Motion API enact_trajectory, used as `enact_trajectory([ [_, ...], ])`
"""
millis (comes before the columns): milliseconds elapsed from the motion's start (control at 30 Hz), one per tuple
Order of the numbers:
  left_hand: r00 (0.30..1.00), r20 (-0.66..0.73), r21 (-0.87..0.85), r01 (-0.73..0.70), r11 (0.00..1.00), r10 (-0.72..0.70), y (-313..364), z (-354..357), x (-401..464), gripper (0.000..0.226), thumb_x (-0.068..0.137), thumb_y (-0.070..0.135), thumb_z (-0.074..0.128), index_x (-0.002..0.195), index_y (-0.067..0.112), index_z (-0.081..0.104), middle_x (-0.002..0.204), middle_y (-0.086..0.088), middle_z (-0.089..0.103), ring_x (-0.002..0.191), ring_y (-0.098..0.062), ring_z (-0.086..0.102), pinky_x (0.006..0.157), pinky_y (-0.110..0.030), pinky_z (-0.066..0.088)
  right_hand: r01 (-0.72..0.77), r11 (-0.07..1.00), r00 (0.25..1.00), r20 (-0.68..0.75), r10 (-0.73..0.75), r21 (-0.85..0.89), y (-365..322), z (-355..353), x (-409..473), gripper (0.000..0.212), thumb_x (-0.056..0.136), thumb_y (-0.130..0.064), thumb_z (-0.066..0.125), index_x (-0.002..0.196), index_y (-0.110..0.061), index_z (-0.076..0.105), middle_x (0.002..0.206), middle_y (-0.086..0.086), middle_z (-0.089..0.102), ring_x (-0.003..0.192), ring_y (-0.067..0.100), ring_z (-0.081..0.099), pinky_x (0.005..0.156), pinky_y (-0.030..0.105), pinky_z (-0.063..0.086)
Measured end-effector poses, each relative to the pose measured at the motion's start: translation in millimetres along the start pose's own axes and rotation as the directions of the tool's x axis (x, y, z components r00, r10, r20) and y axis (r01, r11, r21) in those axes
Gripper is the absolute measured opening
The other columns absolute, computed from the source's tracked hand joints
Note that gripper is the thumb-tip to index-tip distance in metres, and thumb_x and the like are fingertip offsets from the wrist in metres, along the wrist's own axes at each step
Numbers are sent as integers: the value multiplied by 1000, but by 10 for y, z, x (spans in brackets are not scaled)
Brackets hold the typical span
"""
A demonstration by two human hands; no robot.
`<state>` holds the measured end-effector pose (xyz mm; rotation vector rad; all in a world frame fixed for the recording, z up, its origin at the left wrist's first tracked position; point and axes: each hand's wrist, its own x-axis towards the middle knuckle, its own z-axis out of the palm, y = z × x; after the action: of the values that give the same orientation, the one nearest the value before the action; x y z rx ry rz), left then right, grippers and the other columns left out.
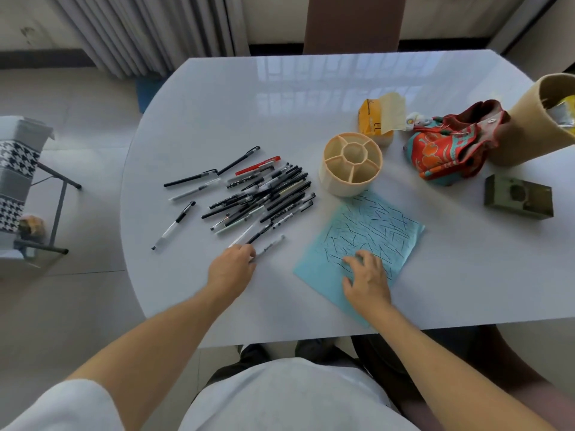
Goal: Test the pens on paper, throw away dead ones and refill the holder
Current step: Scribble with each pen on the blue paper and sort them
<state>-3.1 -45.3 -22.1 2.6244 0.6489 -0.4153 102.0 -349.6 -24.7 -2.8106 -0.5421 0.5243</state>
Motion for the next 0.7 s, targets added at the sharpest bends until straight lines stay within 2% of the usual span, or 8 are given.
enact_trajectory([
  [133, 1000, -2, -42, 30, 999, -30, -14, 9, -70, 16, 90, 30, 55, 103, 28, 64, 101, 8, 64, 88, -18, 62, 67, -30, 45, 11, 1000, 1000, -17, -11, -6, -281, 121, -31, 41, 89, -25, 67, 129, -21, 61, 137, 8, 45, 124, 26, 42, 102, 38, 41],
  [233, 1000, 12, -100, 26, 995, -25, -23, 7, -177, 15, 89, 35, 58, 100, 31, 67, 88, 15, 63, 76, -10, 58, 61, -28, 45, 9, 1000, 1000, 2, -9, 15, -471, 193, -46, 41, 91, -32, 67, 129, -20, 60, 133, 6, 44, 119, 24, 42, 96, 37, 46],
  [333, 998, 56, -182, 20, 983, -10, -32, 5, -309, 12, 87, 39, 60, 96, 35, 67, 82, 18, 62, 74, -3, 56, 59, -26, 42, 20, 984, 999, -34, -14, 176, -655, 248, -87, 39, 92, -31, 69, 127, -16, 63, 124, 3, 49, 112, 21, 44, 89, 37, 48],
  [400, 997, 77, -269, 30, 963, -9, -29, 12, -404, 9, 86, 39, 63, 94, 37, 67, 81, 18, 63, 75, -4, 57, 61, -26, 45, 1, 934, 995, -93, 34, 358, -773, 284, -130, 32, 92, -32, 69, 121, -17, 66, 111, -2, 53, 100, 15, 50, 81, 28, 46],
  [467, 997, 78, -352, 26, 936, 2, -4, 38, -493, 8, 85, 39, 65, 92, 36, 69, 79, 18, 64, 75, -4, 59, 64, -27, 49, -129, 817, 988, 2, 154, 562, -914, 307, -166, 26, 92, -37, 69, 111, -20, 70, 97, -8, 61, 86, 8, 59, 73, 19, 46],
  [533, 996, 73, -401, -11, 916, 43, 48, 81, -574, 10, 85, 38, 67, 93, 33, 71, 77, 17, 66, 73, -3, 60, 66, -26, 52, -305, 615, 952, 214, 220, 727, -1067, 340, -191, 23, 92, -41, 70, 97, -19, 74, 82, -7, 70, 74, 10, 65, 67, 24, 54],
  [600, 991, 85, -459, -52, 887, 102, 109, 123, -637, 12, 84, 38, 69, 94, 31, 72, 76, 16, 68, 70, -3, 62, 67, -26, 54, -412, 396, 911, 363, 195, 821, -1184, 381, -221, 20, 96, -32, 68, 87, -15, 76, 73, -1, 73, 69, 17, 67, 62, 29, 57],
  [700, 978, 120, -561, -75, 825, 170, 187, 170, -703, 12, 83, 41, 70, 92, 33, 73, 72, 16, 69, 68, -2, 63, 67, -25, 54, -436, 232, 899, 411, 151, 869, -1233, 371, -245, 20, 100, -18, 62, 85, -10, 72, 80, 13, 75, 75, 24, 73, 66, 30, 59],
])
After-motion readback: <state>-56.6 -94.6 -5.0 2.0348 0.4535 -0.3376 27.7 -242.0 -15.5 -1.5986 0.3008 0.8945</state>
